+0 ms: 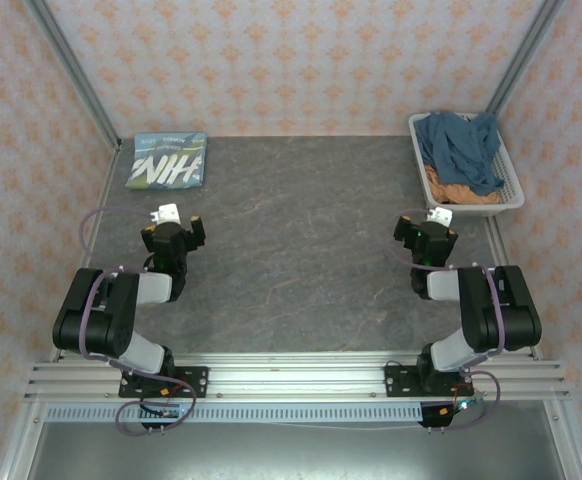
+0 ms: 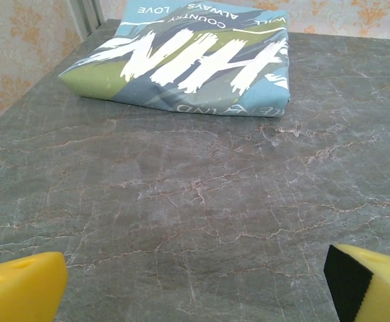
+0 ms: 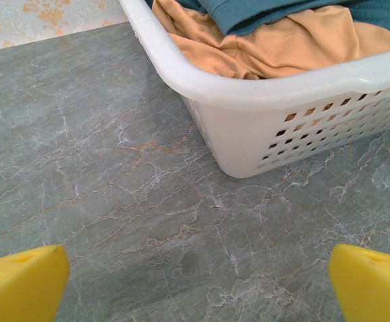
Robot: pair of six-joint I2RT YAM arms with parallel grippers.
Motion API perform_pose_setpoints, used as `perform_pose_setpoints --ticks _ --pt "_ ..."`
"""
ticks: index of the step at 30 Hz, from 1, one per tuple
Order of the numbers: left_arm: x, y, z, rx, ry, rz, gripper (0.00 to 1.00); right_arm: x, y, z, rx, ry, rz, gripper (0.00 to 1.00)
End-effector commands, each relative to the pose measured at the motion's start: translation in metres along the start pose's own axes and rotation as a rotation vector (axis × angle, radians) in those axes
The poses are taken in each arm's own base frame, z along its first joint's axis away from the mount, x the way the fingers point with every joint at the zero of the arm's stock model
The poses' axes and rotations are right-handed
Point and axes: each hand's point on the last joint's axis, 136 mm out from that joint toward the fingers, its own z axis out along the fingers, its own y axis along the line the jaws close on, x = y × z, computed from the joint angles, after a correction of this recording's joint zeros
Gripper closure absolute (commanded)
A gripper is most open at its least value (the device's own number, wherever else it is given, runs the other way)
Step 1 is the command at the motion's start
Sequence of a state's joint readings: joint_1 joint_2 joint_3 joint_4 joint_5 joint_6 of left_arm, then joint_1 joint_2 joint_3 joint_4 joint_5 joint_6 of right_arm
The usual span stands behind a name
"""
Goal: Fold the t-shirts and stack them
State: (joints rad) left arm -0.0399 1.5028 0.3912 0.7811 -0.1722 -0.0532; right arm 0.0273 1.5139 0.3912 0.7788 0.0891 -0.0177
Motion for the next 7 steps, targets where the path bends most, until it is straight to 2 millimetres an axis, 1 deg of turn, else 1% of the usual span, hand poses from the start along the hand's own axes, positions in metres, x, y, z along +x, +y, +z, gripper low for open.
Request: perform_pose_setpoints --ticks 1,7 --pt "-0.0091 0.0002 0.0001 -0.02 -0.018 0.021 0.0 -0.0096 0.0043 0.0027 -0.005 -0.025 -0.01 0.01" --pt "-0.0089 0.0001 0.0003 -0.02 -0.016 0.023 0.0 -0.0093 0.0045 0.0025 -0.006 -0.025 -0.013 0.01"
